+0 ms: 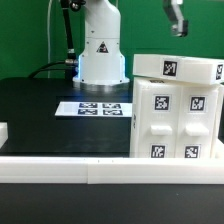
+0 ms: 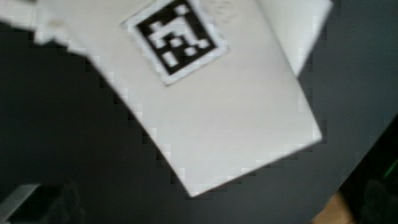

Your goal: Assemble cabinet

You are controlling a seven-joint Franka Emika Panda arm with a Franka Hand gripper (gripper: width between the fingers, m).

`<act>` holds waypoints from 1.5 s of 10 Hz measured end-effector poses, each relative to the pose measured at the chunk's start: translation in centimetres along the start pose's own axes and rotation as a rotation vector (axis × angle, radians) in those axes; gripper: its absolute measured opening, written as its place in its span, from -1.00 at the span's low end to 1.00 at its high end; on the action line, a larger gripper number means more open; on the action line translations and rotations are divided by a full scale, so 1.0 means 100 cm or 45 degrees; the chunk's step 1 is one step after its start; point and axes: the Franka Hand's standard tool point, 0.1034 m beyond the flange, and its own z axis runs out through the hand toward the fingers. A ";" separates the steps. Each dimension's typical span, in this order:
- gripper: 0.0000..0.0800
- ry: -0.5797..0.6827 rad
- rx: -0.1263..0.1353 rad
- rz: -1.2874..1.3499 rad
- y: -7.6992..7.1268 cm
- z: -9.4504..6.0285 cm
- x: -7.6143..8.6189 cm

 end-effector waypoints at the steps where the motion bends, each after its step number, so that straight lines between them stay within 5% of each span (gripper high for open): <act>1: 0.99 -0.005 0.001 -0.085 0.000 0.002 -0.001; 6: 0.99 -0.038 -0.033 -0.606 0.008 0.004 -0.006; 15: 0.99 -0.107 -0.009 -0.372 -0.003 0.038 -0.040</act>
Offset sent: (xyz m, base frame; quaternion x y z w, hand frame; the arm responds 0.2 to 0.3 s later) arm 0.0000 0.0000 0.0000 0.0000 0.0000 -0.2667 0.9638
